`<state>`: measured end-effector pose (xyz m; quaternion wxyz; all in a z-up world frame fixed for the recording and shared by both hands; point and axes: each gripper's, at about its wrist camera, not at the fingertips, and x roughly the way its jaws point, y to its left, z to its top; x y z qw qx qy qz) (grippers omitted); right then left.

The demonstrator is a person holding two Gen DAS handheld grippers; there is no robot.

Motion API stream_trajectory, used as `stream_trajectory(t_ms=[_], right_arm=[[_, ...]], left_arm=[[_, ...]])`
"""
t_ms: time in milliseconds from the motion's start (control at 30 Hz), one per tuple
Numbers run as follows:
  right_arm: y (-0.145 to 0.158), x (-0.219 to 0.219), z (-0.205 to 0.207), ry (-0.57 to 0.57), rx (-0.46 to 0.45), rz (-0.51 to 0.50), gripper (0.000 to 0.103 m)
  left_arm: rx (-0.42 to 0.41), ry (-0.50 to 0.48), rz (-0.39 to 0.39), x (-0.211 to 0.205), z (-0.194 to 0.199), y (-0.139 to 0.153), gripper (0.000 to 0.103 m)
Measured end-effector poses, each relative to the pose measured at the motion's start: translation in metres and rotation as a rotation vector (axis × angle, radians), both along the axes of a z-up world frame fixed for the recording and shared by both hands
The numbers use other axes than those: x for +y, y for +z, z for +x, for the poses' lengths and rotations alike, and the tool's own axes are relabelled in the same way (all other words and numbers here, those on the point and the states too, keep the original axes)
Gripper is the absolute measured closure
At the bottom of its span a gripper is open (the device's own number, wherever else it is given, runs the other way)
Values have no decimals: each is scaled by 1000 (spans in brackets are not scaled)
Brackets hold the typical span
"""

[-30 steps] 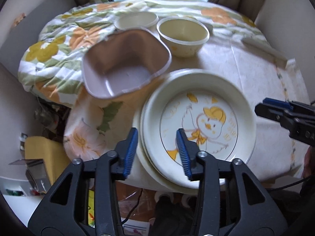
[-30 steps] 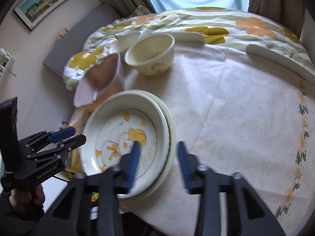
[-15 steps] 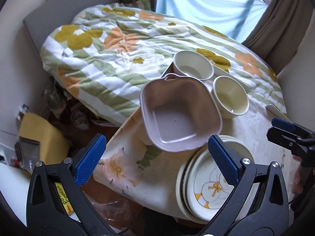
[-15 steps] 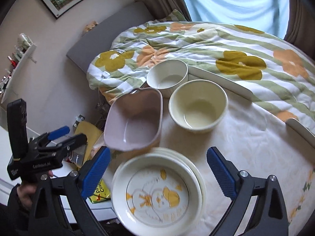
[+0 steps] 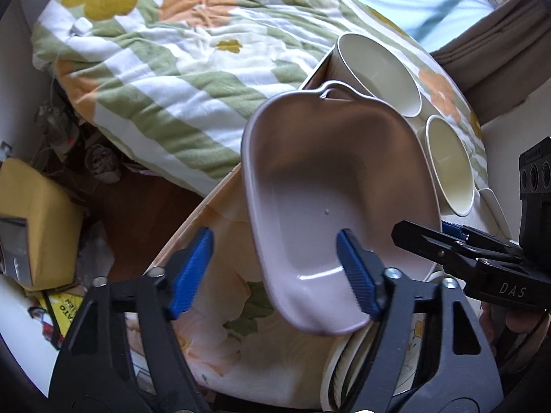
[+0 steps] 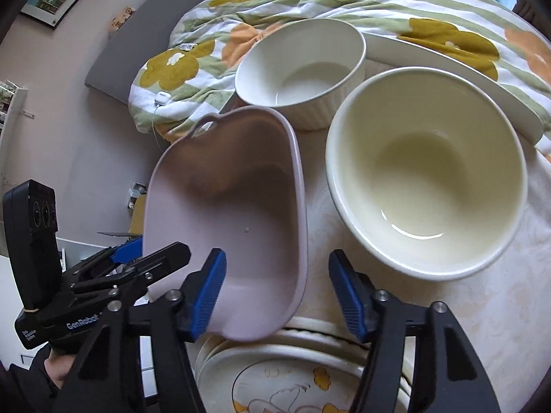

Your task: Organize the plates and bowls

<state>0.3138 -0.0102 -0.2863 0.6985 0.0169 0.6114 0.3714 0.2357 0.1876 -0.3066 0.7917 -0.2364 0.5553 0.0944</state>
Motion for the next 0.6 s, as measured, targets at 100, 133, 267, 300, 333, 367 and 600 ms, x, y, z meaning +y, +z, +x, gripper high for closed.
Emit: stream_trajectory(t_ms=[100,133,267,300,333,367,600], right_arm=[[-5,3,5,-14,4,-18,57],[-7,3,6,-17,10,-20,66],[-9,5,6,-20,-14,-52,90],[-7,5,5,-17,-28,-61,90],[-6,6,5,-15,-36,-66,90],[-6,5,4,-16,-41,-67,90],[5,-3,-6,-35,-68,-22,90]], left_arm=[[10,-18,-7,2,8,-6,58],[10,-25,-12,3,10,-8,64],[5,-47,4,4,12,-8,84],[3,-54,10,3,13,-7,84],[1,-60,18,3,13,-6,84],[-2,-66,24,3,13,-5,84],[-35,-92,76,0,10,14,84]])
